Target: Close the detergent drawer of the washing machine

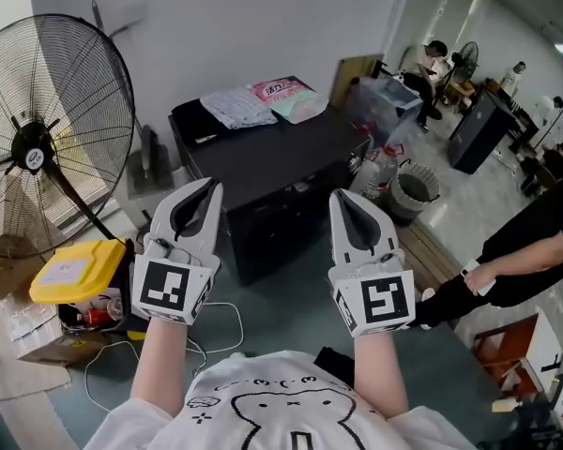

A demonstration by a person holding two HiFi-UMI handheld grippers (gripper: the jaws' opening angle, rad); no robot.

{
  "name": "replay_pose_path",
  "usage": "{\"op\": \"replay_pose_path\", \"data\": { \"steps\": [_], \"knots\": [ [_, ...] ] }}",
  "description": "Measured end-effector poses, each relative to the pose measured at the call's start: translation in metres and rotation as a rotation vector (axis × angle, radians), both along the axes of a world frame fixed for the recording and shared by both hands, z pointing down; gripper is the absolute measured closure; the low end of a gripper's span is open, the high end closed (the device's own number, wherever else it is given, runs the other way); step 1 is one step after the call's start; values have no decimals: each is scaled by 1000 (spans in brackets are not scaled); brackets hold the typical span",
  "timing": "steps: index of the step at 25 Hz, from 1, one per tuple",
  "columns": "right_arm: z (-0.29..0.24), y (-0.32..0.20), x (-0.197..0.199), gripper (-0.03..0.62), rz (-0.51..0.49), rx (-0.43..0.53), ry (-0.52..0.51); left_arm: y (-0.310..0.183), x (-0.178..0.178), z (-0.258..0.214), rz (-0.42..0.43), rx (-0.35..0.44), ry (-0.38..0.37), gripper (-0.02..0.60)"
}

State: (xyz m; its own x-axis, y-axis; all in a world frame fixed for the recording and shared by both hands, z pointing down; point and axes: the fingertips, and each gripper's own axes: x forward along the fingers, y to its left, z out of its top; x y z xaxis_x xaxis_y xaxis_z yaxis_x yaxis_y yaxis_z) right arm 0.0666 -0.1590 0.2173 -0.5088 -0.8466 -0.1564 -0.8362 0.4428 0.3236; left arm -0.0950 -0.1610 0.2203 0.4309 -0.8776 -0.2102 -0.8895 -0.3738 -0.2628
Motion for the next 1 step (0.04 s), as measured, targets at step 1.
{"op": "replay_pose_path", "data": {
  "steps": [1],
  "knots": [
    [1, 0, 0, 595, 2, -1, 0, 0, 0, 1, 2, 0, -2, 565]
  ]
}}
